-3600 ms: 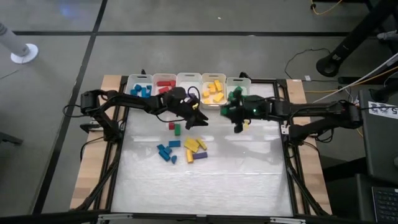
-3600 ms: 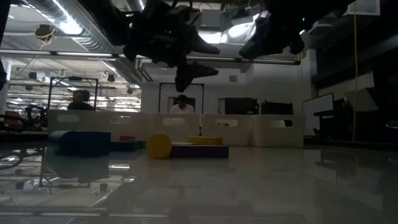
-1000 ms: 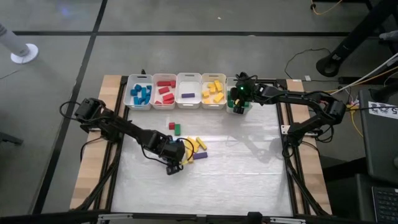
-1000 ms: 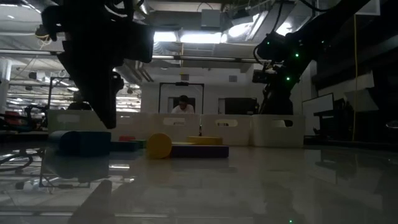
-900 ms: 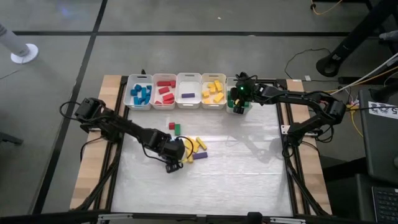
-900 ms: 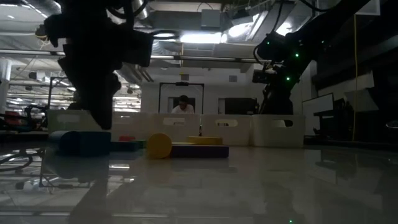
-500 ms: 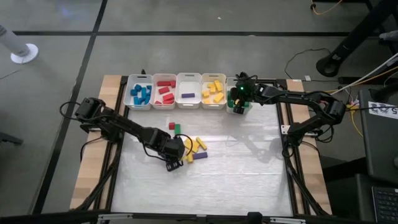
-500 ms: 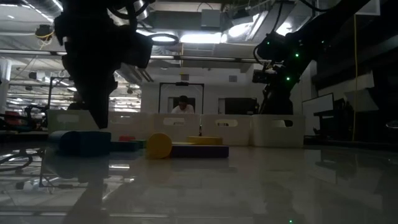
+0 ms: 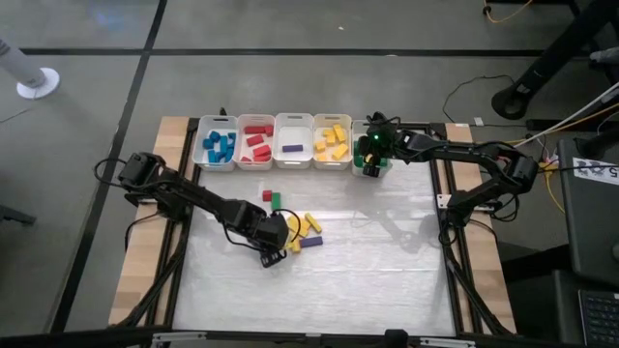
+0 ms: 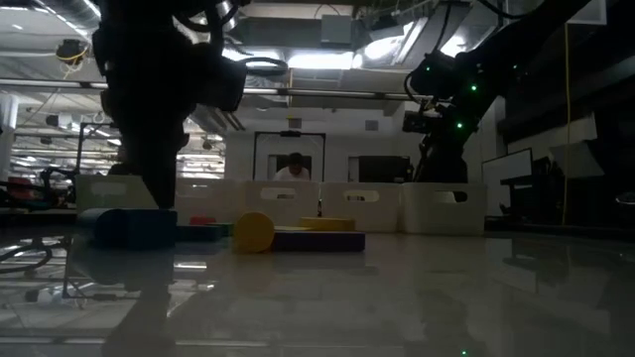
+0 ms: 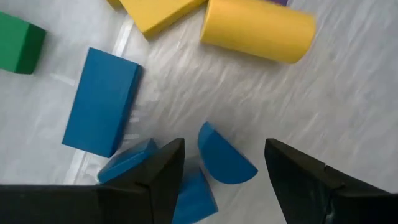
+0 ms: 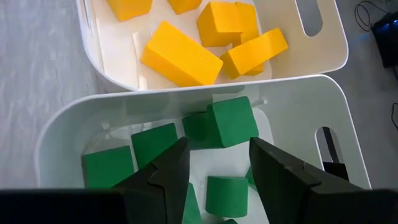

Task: Sort blocks
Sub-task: Put the blue block into the left white bin

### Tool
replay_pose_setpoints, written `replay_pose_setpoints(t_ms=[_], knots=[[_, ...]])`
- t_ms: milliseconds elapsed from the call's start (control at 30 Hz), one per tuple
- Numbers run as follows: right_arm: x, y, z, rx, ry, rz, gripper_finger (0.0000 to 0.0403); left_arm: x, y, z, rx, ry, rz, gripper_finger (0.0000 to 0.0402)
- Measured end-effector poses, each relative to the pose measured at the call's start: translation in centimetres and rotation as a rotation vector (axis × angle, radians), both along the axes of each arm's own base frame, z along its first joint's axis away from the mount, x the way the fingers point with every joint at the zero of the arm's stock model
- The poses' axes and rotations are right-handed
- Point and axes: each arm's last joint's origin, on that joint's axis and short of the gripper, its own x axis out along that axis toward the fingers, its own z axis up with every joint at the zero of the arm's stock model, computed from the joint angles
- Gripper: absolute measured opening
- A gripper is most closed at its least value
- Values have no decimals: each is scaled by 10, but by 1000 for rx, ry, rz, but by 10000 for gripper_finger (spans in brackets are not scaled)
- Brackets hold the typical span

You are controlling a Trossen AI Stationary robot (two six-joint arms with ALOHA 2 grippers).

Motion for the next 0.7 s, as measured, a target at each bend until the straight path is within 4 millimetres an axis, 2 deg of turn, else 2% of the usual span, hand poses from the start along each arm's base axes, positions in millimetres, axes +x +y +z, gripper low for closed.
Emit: replay_pose_setpoints(t_ms=[433, 533, 700], knots=[[0, 0, 0, 1, 1, 0, 167, 3, -4, -21, 24, 72, -11, 209], [0, 0, 0, 1, 1, 0, 167, 4, -4, -24, 28, 83, -11, 190], [0, 0, 0, 1, 1, 0, 167, 4, -4, -25, 28, 85, -11, 131]])
